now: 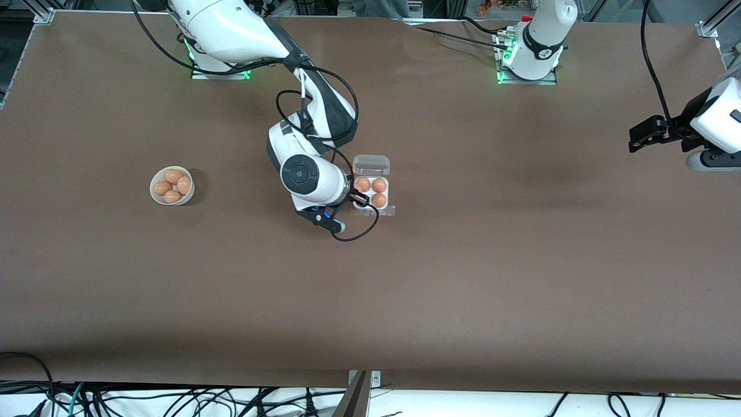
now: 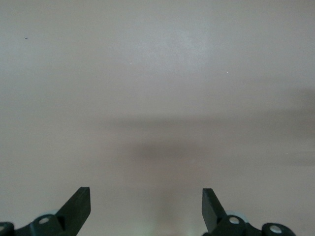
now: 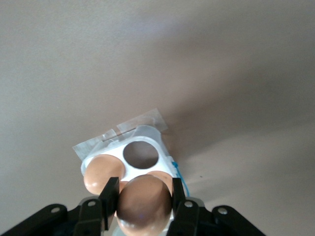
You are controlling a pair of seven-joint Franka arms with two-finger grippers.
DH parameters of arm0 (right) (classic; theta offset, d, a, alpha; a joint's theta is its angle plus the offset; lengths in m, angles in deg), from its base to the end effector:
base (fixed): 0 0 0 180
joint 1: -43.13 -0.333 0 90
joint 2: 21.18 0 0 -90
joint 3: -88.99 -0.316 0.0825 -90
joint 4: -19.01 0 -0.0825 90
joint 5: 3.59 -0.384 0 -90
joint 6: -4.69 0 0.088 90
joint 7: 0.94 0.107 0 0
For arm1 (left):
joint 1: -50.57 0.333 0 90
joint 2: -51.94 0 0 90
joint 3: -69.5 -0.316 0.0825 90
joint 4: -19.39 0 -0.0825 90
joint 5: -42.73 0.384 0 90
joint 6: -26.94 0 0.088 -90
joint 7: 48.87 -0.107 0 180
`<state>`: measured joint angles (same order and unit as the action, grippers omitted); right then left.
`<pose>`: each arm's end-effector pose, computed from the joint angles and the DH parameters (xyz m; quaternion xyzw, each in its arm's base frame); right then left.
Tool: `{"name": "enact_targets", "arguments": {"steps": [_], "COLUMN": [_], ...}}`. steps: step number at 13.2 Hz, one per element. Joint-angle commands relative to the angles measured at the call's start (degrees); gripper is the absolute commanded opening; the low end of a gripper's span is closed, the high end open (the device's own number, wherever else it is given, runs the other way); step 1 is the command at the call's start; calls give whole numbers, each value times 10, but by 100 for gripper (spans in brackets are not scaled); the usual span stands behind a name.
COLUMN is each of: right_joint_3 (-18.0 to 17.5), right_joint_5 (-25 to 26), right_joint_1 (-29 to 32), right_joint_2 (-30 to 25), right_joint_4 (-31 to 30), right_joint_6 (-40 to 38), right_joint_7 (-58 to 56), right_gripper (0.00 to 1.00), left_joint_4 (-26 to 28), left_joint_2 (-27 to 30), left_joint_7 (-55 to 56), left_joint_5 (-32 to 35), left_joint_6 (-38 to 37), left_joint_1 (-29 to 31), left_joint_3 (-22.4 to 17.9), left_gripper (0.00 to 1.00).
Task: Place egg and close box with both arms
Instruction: 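Carry the egg with the right gripper over the carton's empty slot, then lower the egg into the slot while the left gripper reaches toward the carton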
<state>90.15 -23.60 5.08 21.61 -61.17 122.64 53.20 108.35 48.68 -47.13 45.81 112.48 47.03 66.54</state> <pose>0.5650 0.4504 0.2573 -0.9611 0.2325 0.1320 0.0695 0.5622 -0.0004 0.5951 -0.9978 -0.0107 0.0576 0.0295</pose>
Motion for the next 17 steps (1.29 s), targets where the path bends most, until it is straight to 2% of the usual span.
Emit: {"name": "enact_targets", "arguments": {"steps": [1, 17], "right_joint_3": [-5, -5], "right_joint_5": [-10, -9], "right_joint_1": [-3, -17], "right_joint_2": [16, 55], "right_joint_4": [19, 22], "right_joint_6": [3, 61], "right_joint_7": [13, 14], "right_gripper": [24, 25], "left_joint_4": [-17, -16], "left_joint_2": [-6, -32], "left_joint_7": [-13, -8], "left_joint_5": [-8, -14], "left_joint_6": [-7, -7], "left_joint_1": [3, -21], "left_joint_3": [2, 15], "left_gripper": [100, 100]}}
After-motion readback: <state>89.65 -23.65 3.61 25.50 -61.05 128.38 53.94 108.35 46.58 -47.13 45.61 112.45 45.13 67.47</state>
